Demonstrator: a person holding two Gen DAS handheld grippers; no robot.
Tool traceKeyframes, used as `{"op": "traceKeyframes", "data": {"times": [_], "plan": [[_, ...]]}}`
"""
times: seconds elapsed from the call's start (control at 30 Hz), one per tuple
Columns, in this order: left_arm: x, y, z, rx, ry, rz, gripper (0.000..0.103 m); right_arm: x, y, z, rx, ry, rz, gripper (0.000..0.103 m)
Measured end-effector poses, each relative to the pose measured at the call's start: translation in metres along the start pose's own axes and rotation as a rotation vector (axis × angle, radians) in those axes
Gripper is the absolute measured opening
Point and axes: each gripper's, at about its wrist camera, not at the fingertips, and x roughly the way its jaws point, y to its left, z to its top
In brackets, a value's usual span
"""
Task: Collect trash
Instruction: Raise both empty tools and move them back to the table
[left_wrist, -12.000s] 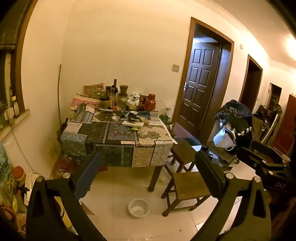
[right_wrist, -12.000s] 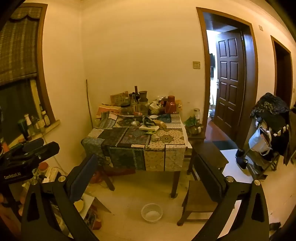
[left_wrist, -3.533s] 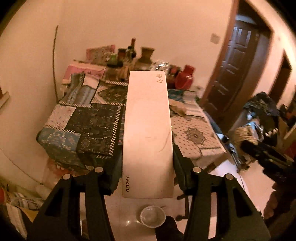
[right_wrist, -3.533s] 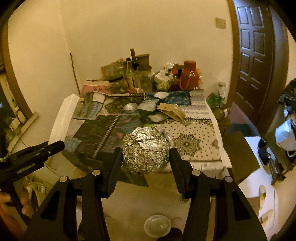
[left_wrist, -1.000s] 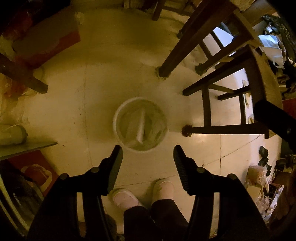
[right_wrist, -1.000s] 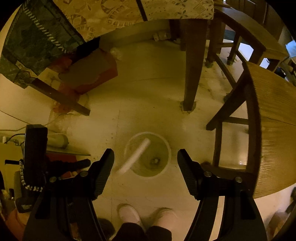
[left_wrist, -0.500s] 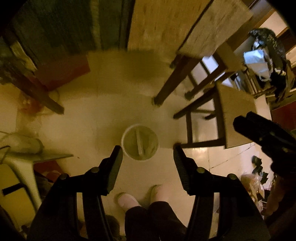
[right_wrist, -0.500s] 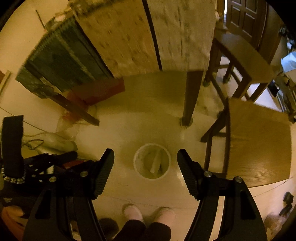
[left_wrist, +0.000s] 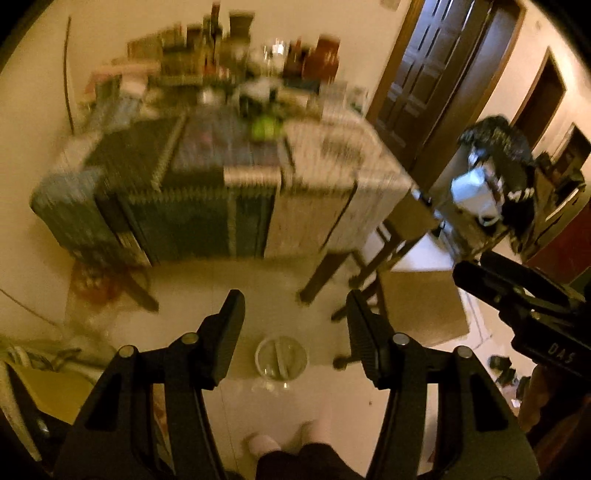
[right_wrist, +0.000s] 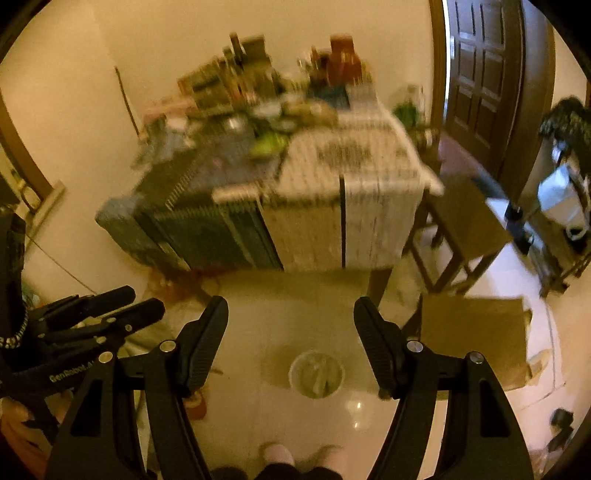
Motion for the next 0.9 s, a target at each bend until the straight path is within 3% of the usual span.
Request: {"op": "traceKeyframes", "data": {"times": [0.27,0.37,0.47,0.53,0.67,0.9], "plan": [[-0.103,-0.012,0.032,0.037,-0.19,-0.033,0.058,-0.081,0.034,0.031,-0.018,-0.164,-0.044,0.072],[-0.137,-0.013,0.037,0.063,-0.267,-0.041,0.064,-0.107,0.044,0.037,-0.026,-0.233,-0.061,0.077],[-0.168,-0.014,0.039,0.092,-0.35,-0.045,0.078,-0.129,0.053,0.042,-0.029,-0.308,-0.082,0.083],[-0.182,-0.015,0.039,0.098,-0.394,-0.041,0.095,-0.14,0.056,0.044,-0.025,-0.358,-0.097,0.095],[-0.198,-0.014,0.045,0.091,-0.437,-0.051,0.097,-0.153,0.057,0.05,-0.022,-0.424,-0.116,0.102],[-0.193,-0.017,0.062,0.095,-0.459,-0.017,0.097,-0.15,0.049,0.066,-0.026,-0.459,-0.122,0.103]]}}
